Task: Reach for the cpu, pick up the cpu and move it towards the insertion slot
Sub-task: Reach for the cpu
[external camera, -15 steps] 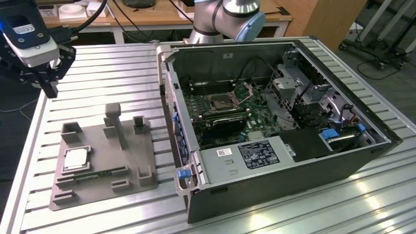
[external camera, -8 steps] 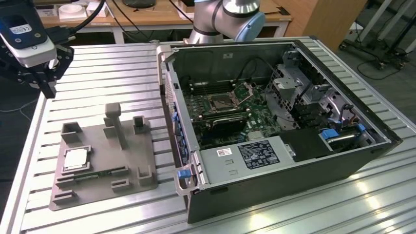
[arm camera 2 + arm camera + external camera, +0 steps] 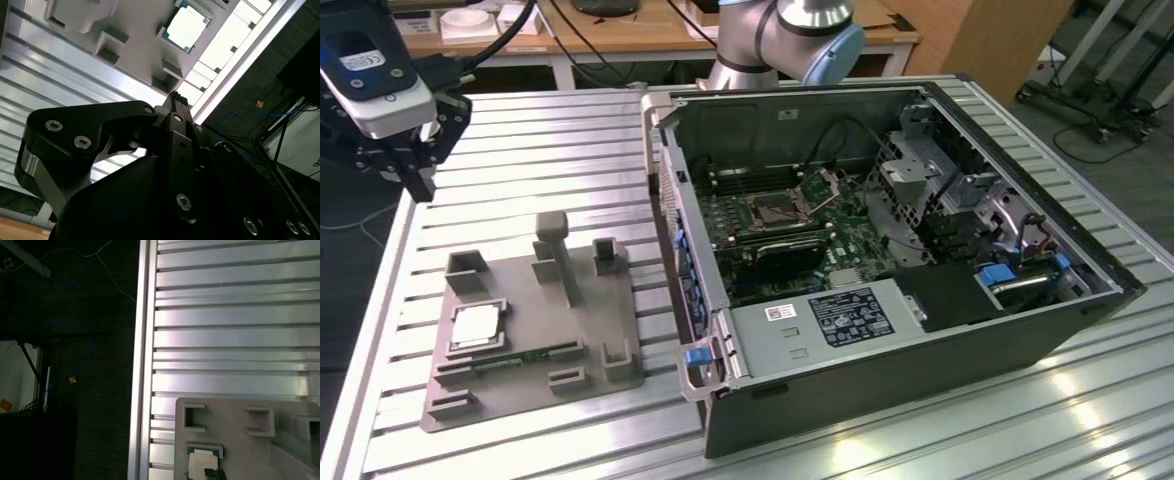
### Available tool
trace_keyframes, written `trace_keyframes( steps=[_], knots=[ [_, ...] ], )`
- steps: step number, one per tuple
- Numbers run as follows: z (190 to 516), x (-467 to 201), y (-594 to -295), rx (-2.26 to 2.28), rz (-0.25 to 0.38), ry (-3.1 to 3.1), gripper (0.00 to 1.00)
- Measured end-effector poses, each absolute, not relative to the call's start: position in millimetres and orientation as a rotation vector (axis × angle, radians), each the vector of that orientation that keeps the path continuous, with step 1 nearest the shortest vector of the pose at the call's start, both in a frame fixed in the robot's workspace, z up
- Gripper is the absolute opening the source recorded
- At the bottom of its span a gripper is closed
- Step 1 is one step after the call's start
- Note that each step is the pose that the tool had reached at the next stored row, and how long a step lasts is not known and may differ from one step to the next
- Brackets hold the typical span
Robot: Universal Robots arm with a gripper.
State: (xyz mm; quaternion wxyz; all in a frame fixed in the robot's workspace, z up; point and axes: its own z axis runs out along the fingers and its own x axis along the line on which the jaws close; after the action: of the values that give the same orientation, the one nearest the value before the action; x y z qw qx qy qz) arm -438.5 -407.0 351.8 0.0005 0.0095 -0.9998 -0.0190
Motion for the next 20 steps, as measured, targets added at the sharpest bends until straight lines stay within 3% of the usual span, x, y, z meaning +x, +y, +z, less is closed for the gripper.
trace_keyframes(
  steps=[20],
  knots=[
    [342, -440, -423, 0.030, -0.060, -3.140, 0.11]
  ],
)
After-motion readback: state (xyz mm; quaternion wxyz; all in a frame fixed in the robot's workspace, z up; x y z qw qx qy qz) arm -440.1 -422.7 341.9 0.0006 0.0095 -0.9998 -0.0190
